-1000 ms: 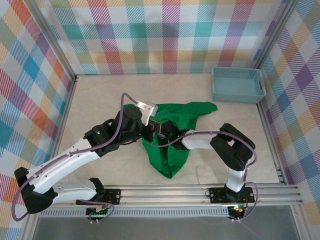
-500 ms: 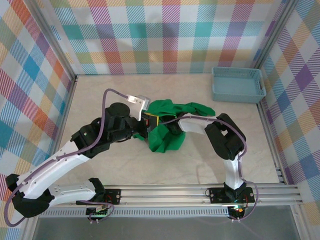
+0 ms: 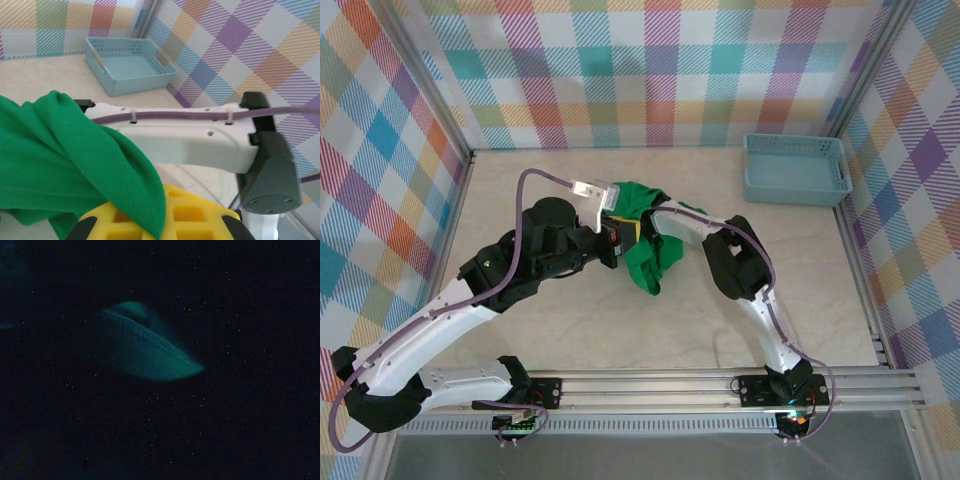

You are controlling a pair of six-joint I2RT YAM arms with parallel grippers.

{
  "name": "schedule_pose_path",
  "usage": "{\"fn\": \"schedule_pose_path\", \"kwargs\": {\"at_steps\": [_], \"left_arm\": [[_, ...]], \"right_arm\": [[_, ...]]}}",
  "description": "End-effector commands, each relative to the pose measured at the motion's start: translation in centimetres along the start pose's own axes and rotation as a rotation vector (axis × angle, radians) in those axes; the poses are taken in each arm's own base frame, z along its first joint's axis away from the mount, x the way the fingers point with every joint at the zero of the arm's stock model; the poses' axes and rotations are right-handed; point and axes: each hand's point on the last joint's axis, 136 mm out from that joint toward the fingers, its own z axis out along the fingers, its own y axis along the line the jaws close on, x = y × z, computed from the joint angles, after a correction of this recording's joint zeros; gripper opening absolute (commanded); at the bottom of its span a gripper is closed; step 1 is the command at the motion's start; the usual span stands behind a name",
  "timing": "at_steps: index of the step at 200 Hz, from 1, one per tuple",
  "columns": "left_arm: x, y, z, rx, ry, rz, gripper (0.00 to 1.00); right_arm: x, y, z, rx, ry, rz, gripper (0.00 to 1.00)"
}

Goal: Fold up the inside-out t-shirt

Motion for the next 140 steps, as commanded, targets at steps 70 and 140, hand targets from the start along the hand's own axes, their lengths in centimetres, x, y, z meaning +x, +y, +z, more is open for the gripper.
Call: {"fn": "schedule_pose_path", "kwargs": {"at_steps": [70,140], "left_arm": [[-7.1,2.7,-4.9,-0.233,-0.245,-0.005,0.0],[-7.6,13.7,-4.2,-0.65,-0.172,-0.09,0.0]], "right_arm": [[4.6,-0.9,1.7,0.069,0.158,-0.087,0.58],[6.9,2.4,-4.9,-0.218,-0.074,-0.214,0.0]]}}
